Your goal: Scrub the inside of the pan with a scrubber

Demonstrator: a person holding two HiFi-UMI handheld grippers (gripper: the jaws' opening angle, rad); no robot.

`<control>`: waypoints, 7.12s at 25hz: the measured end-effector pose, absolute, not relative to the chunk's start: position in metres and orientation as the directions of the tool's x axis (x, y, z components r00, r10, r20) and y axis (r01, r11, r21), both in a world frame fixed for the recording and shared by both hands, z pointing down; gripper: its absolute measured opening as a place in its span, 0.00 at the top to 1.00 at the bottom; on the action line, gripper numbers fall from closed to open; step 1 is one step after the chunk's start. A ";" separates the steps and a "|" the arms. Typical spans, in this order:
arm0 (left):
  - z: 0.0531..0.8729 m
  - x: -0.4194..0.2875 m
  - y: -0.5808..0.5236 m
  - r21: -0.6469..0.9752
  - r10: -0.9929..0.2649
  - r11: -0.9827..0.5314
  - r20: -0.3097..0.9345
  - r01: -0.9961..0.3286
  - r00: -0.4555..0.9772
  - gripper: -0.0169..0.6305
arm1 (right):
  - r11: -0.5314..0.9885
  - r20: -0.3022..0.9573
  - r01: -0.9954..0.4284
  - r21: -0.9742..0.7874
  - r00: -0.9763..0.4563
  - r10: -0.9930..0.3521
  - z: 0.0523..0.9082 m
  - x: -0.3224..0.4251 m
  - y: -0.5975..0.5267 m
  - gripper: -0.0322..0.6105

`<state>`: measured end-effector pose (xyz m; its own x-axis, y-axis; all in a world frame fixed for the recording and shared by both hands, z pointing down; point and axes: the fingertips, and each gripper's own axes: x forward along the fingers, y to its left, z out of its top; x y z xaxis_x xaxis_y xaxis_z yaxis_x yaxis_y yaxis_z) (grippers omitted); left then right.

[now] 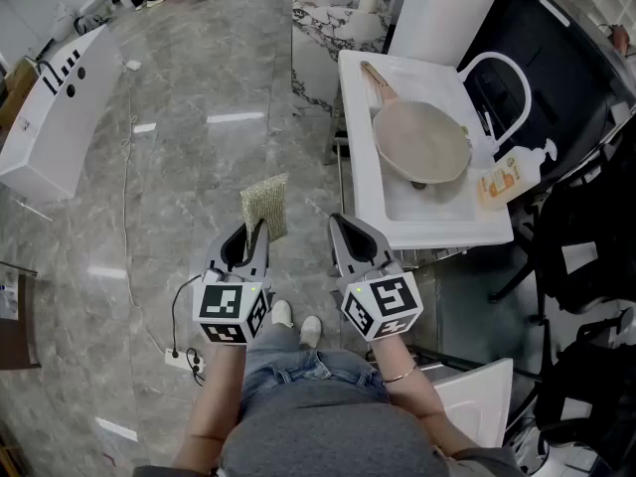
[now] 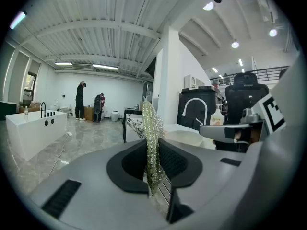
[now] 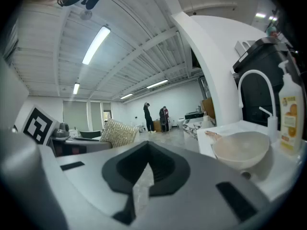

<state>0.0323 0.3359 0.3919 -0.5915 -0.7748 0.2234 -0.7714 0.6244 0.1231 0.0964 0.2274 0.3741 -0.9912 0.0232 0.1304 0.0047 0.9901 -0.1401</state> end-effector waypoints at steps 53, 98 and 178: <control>0.437 -0.312 0.204 0.288 -0.879 0.461 0.281 -0.840 -0.386 0.87 | 0.959 0.274 -0.227 -0.170 -0.946 -0.175 0.400 -0.211 0.114 0.93; 0.443 -0.089 -0.193 0.169 -0.771 -0.502 0.357 -0.848 0.527 0.87 | 0.237 0.249 -0.944 -0.231 -0.293 -0.923 0.408 0.073 -0.153 0.93; 0.588 0.000 -0.327 0.049 -0.495 -0.707 0.679 -0.706 0.543 0.87 | -0.420 0.391 -0.868 -0.267 0.301 -0.870 0.451 0.152 -0.074 0.93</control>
<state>-0.0002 -0.3269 0.5884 0.5429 -0.4948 0.6786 -0.7057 -0.7068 0.0493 0.1517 -0.0740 0.4511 0.3005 -0.8699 0.3910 -0.8676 -0.4196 -0.2668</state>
